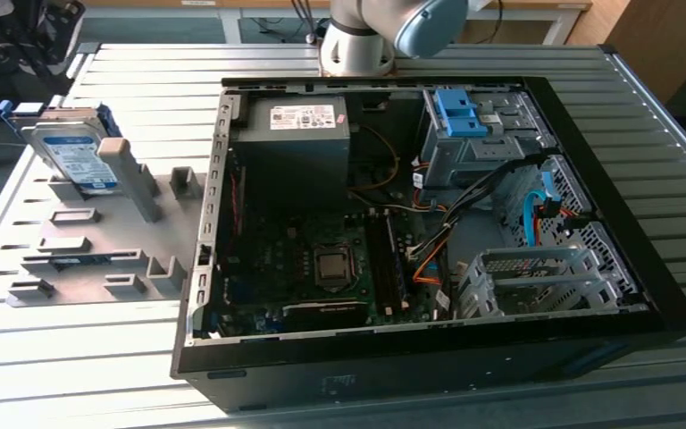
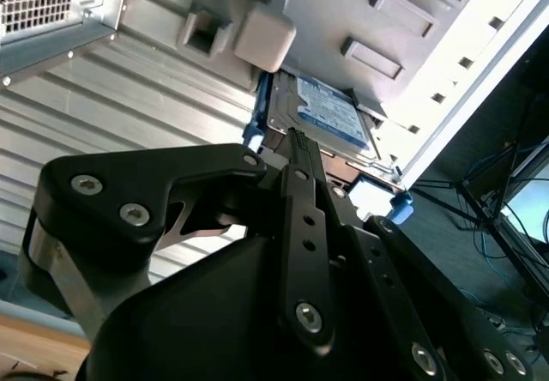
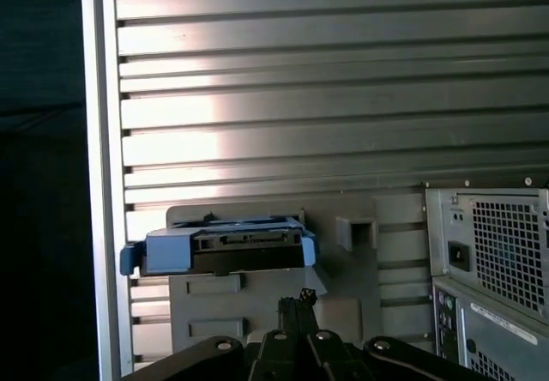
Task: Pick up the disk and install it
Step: 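Reach for the disk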
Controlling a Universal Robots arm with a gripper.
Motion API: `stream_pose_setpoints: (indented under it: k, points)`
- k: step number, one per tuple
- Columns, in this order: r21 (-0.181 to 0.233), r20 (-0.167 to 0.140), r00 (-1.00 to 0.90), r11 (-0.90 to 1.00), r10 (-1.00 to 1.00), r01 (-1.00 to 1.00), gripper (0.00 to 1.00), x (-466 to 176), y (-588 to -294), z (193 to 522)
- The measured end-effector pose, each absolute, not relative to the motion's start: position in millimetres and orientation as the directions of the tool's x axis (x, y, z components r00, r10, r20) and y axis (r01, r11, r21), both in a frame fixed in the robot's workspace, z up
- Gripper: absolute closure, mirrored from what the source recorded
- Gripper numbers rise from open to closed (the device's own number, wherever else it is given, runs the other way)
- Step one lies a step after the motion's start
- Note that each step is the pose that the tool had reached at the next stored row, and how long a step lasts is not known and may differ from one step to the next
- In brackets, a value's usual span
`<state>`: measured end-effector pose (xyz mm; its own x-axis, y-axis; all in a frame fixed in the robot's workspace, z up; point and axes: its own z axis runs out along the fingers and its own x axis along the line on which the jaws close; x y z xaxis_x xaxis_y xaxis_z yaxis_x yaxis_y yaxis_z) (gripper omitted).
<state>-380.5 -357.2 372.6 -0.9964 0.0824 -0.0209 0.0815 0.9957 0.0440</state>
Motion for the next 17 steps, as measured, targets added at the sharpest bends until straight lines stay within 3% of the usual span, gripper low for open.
stream_pose_setpoints:
  k: [17]
  points:
    - [0.044,-0.02,-0.996,0.995,0.086,0.085,0.89,-432,-346,368]
